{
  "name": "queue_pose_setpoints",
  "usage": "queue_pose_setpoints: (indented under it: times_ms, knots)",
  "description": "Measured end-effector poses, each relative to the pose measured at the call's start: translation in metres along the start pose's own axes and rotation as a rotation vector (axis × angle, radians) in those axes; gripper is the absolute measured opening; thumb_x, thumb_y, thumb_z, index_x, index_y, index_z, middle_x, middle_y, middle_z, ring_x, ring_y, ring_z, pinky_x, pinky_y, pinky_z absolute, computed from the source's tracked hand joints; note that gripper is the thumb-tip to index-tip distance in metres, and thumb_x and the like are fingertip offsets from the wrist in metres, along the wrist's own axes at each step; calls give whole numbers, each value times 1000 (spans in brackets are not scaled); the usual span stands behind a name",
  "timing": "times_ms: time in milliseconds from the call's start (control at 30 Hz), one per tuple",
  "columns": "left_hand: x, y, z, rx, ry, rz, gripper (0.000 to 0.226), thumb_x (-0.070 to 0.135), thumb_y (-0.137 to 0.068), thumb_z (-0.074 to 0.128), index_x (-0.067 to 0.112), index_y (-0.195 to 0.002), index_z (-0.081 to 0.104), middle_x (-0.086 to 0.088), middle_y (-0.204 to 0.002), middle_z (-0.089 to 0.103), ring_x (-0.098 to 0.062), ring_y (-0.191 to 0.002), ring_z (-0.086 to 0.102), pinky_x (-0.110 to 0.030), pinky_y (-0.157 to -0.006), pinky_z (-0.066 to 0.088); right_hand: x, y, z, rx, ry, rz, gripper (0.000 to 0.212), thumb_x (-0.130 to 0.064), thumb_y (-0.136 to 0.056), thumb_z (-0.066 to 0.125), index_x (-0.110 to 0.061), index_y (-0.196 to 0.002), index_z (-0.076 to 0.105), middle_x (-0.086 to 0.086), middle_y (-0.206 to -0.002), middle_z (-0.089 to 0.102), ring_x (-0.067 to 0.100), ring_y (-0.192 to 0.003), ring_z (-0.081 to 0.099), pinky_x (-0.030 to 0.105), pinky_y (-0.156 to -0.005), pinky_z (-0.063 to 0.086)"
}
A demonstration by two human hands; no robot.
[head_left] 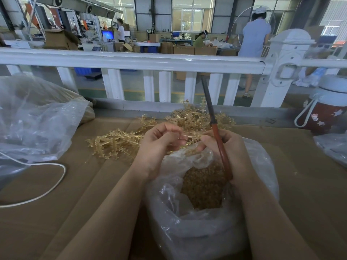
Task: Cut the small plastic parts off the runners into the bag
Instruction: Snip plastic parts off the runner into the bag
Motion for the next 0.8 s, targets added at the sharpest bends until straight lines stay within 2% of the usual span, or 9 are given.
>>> queue_pose_setpoints:
  times_ms: [100,167,233,400,467,567,633,700,800]
  knots:
    - [-3,0,-1,-65,-50,-79,9,14,-82,65,17,-81,73,-10,-85,74,-18,-74,67,-25,-69,53,-2,1,-4,11,-27,3,24,-8,-92,69,-17,-70,72,8,-73,75,18,-71,71,35,-79,53]
    - [-3,0,-1,-91,-51,-122,7,23,-82,75,17,-81,75,-11,-86,74,-17,-73,67,-24,-69,52,-3,1,-5,-8,-54,2,31,-6,-92,67,-19,-64,72,10,-73,74,9,-60,65,25,-71,50]
    - [-3,-1,-3,-44,-71,-117,19,33,-78,77,15,-81,74,-9,-82,74,-13,-68,65,-23,-66,51,-5,2,-4,-26,-80,14,34,-2,-91,65,-20,-62,71,10,-71,73,1,-49,57,12,-57,45]
    - [12,-3,-13,103,-148,56,28,35,-72,77,16,-88,66,6,-75,68,-4,-60,58,-15,-55,47,-4,1,-4,-49,-157,27,29,10,-89,57,-7,-67,64,0,-51,60,2,-37,49,8,-41,39]
    - [11,-5,-9,16,-212,22,36,38,-73,79,21,-103,69,9,-91,72,-6,-84,67,-18,-70,53,-3,0,-2,-89,-212,28,23,7,-89,58,-6,-71,62,1,-53,59,4,-36,41,12,-38,32]
    - [4,-3,9,-195,-338,-55,60,39,-75,79,26,-130,61,11,-125,67,-6,-116,61,-26,-96,52,-4,-1,2,-163,-283,37,3,-8,-79,61,-7,-80,59,11,-62,62,10,-38,37,20,-38,27]
    - [1,-1,18,-261,-374,-84,70,40,-71,79,30,-136,55,11,-130,63,-5,-119,59,-28,-100,50,-3,-2,2,-173,-310,70,11,-12,-74,61,-6,-83,57,10,-60,61,9,-35,38,20,-36,28]
    - [0,0,21,-266,-351,-121,71,35,-67,82,30,-133,57,4,-123,64,-10,-113,63,-33,-100,51,-3,-3,1,-161,-313,67,10,-10,-78,63,-7,-85,57,5,-55,59,15,-38,40,22,-38,29]
    - [-2,2,24,-294,-354,-156,56,27,-66,84,16,-118,66,-16,-111,67,-21,-101,67,-39,-95,54,-4,0,-2,-120,-284,51,8,-2,-91,62,-7,-86,60,2,-57,62,31,-62,42,30,-53,35]
Point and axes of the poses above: each hand's wrist, its own y-axis away from the middle knuckle, its own z-axis out of the palm, x = y × z, the point moved 7 cm from there along -y, towards the middle knuckle
